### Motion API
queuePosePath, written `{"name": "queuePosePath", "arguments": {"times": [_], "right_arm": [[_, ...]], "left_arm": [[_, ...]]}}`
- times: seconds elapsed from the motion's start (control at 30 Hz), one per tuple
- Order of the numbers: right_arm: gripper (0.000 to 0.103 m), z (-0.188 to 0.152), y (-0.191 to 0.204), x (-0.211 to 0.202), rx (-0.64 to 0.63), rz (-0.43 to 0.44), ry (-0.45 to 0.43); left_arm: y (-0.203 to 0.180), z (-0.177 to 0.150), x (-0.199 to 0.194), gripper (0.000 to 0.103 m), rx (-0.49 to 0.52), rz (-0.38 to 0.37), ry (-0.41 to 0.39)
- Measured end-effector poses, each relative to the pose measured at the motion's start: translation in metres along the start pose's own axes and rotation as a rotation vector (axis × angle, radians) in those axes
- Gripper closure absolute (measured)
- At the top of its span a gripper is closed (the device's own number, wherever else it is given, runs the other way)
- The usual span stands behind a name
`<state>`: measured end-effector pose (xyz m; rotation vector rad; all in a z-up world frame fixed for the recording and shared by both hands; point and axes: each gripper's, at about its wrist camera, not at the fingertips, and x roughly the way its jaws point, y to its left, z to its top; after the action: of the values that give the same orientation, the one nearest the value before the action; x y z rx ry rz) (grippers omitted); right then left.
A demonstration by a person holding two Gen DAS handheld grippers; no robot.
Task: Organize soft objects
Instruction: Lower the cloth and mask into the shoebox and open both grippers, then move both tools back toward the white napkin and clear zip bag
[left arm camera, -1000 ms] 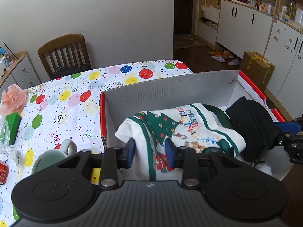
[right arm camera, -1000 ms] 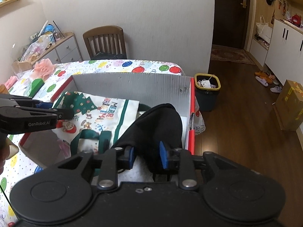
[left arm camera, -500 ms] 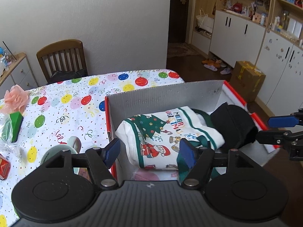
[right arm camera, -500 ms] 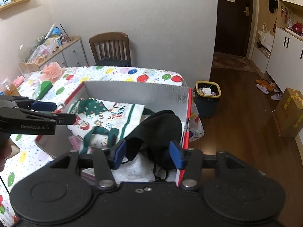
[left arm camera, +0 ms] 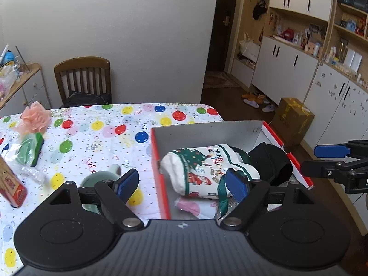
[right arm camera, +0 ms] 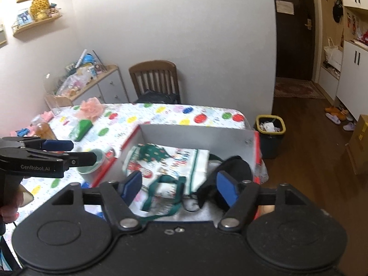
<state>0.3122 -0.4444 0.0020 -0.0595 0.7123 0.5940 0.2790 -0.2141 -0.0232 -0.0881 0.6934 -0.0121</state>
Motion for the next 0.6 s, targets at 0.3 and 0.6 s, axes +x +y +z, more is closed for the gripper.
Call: {"name": "queuePosePath", "arguments": {"times": [0.3,0.6], "right_arm": [[0.017,0.011,0.058,0.005,-0.043,0.046,-0.015],[0.009,0.023,0.129,0.024,-0.068,0.083,-0.021]], "left_arm": [[0.050,-0.009,-0.038,0.016,-0.057,-0.033,-0.035],[0.124,-0.015,-0.073,0.001,-0.099,-0.038,-0.078]]}}
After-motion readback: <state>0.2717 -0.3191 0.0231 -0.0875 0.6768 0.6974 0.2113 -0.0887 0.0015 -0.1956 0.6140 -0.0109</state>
